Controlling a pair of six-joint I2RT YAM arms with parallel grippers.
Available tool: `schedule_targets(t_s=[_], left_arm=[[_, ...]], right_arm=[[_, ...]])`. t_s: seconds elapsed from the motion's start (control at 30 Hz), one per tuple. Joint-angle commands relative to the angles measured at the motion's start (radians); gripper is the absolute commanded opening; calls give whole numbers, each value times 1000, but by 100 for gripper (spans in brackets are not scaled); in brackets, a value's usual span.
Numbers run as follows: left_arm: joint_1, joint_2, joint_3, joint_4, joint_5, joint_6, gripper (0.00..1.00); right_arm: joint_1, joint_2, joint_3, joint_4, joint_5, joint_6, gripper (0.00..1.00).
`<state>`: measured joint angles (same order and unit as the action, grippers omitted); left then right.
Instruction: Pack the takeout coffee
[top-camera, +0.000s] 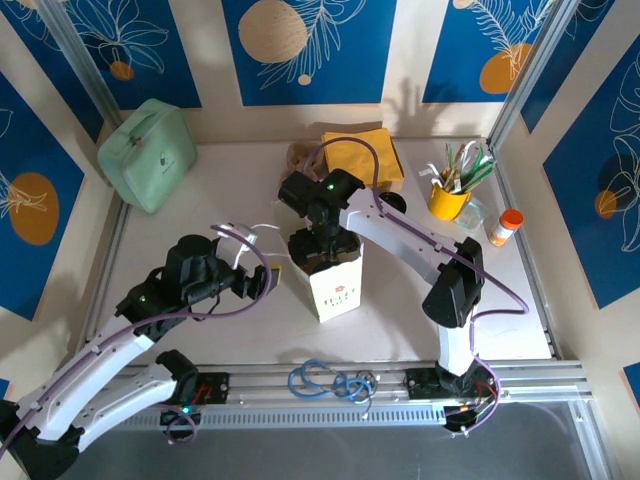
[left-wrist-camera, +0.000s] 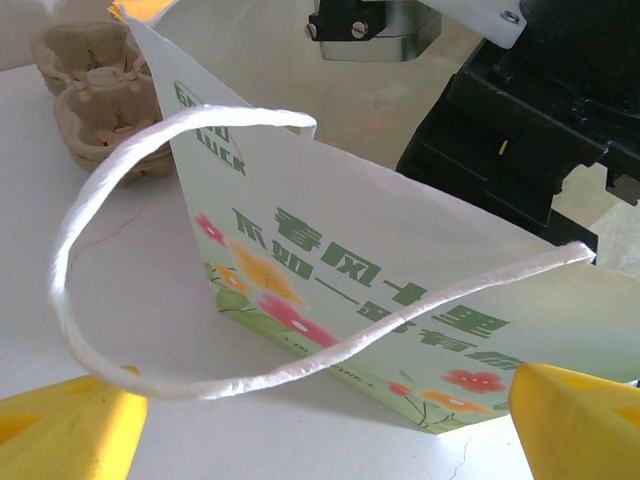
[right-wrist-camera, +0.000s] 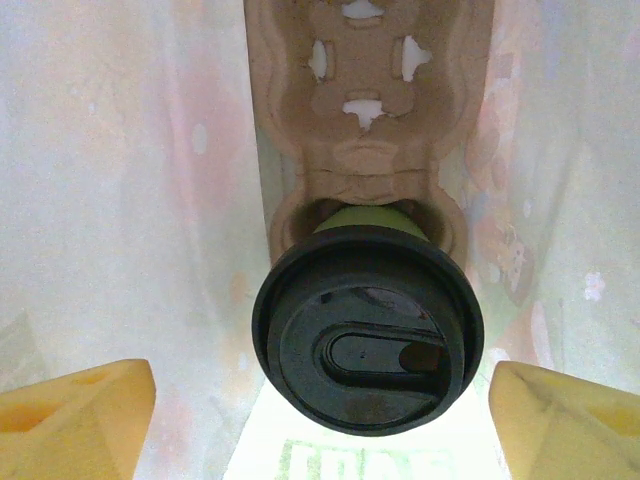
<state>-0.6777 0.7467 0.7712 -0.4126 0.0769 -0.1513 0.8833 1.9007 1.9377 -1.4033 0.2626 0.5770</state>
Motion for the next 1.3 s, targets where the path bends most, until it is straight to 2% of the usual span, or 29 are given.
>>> schedule_targets(t_s=[0.0,0.23,0.5,1.1,1.27], left_arm=[[-11,-17,10,-16,-10,-1,93],[-10,-16,11,-17,-12,0,93],[-11,-13,17,-23,-11,0,93],[-11,0,32,-37,-26,-14,93],[-10,39,73,-68,6,-19,94]], right_arm=[[-3,-8,32,-31,7,-6,85],[5,6,50,-38,21,-33,76],[4,21,114,-76,40,-85,71],[-7,-11,391,-179,6,-136,73],[-11,-36,456,-184,-20,-144,73]])
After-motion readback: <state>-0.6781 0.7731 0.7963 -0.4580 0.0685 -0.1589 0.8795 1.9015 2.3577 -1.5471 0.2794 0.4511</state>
